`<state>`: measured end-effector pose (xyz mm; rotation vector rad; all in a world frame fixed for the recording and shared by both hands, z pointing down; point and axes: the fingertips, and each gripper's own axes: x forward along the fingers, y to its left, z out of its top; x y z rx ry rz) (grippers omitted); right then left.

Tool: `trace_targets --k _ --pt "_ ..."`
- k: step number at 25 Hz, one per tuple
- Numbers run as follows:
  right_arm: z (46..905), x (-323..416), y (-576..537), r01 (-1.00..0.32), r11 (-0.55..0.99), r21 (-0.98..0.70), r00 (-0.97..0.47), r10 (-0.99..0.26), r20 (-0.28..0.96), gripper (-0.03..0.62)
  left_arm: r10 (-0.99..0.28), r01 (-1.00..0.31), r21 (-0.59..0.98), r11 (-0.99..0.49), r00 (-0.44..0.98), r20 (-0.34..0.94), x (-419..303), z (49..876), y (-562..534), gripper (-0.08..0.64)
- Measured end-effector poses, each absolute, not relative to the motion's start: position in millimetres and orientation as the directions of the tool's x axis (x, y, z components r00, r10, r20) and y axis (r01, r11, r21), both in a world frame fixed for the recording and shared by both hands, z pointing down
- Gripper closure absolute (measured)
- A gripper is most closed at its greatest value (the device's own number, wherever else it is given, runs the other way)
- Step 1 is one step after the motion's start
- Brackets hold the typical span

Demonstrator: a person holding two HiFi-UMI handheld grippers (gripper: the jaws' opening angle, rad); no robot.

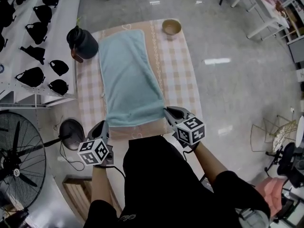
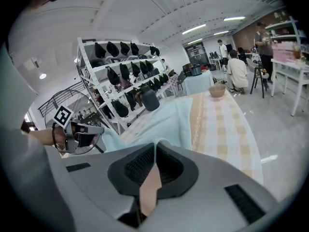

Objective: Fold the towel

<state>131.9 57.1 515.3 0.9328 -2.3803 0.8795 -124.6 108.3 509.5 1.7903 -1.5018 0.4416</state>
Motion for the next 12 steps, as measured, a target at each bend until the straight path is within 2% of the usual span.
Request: trace_targets --k 12 --pt "471 107 -68 -0.72 0.569 -0.396 -0.687 -0.511 0.516 0.574 -0.793 -0.947 0.316 -0.061 0.238 0.561 -160 468 -13 0.546"
